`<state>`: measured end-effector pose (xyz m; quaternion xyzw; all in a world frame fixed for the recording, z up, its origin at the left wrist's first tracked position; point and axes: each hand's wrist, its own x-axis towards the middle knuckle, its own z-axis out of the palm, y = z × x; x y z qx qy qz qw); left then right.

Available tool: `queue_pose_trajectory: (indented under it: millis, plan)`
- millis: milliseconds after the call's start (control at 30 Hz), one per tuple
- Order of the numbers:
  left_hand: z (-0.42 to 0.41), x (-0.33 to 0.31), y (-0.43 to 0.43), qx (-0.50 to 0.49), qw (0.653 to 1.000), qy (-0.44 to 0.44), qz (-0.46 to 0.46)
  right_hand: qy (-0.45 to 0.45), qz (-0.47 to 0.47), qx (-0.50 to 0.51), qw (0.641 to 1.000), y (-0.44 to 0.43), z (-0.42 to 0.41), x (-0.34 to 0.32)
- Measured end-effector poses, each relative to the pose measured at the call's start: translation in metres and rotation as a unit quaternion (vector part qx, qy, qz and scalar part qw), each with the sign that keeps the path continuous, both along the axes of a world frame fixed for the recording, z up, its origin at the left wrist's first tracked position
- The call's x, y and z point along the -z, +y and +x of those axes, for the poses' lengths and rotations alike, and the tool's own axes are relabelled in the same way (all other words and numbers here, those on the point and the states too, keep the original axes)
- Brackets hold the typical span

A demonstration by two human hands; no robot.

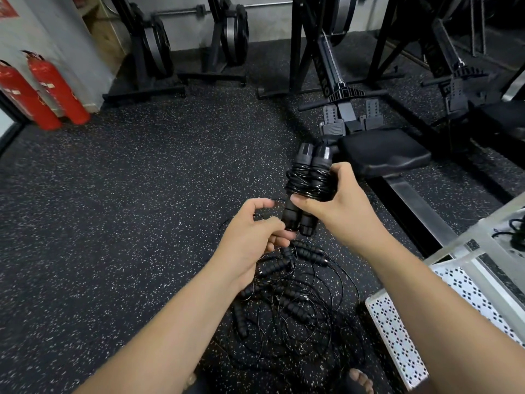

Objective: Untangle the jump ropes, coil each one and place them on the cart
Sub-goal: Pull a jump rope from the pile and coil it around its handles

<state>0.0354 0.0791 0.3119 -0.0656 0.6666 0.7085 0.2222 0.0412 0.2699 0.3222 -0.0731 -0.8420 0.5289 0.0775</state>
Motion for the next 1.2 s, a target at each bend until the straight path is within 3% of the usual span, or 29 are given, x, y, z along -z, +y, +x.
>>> queue_pose_trajectory:
  millis: [267, 567, 633, 700, 800, 1000, 1200]
  plan:
    - [-0.004, 0.005, 0.005, -0.031, 0.998, -0.035, -0.030, 0.031, 0.052, -0.008, 0.998, -0.014, 0.004, -0.005]
    - [-0.006, -0.005, 0.003, -0.100, 0.963, -0.196, 0.157, 0.051, 0.069, -0.017, 0.996, -0.023, 0.005, -0.008]
    - [-0.004, -0.003, 0.002, -0.092, 0.980, -0.135, 0.115, 0.035, 0.051, -0.008, 0.998, -0.021, 0.004, -0.004]
    - [0.002, -0.004, -0.001, -0.037, 0.999, 0.009, -0.004, 0.014, -0.002, 0.018, 1.000, -0.013, 0.001, 0.002]
    - [0.009, -0.014, -0.001, 0.041, 0.981, 0.155, -0.107, -0.033, -0.154, 0.063, 0.985, 0.004, -0.001, 0.009]
    - [0.009, -0.031, 0.002, 0.052, 0.972, 0.194, -0.125, -0.069, -0.306, 0.071, 0.947, 0.018, 0.012, -0.008]
    - [0.027, -0.047, 0.027, 0.109, 0.980, 0.141, -0.094, -0.051, -0.290, 0.083, 0.952, 0.030, 0.057, -0.029]
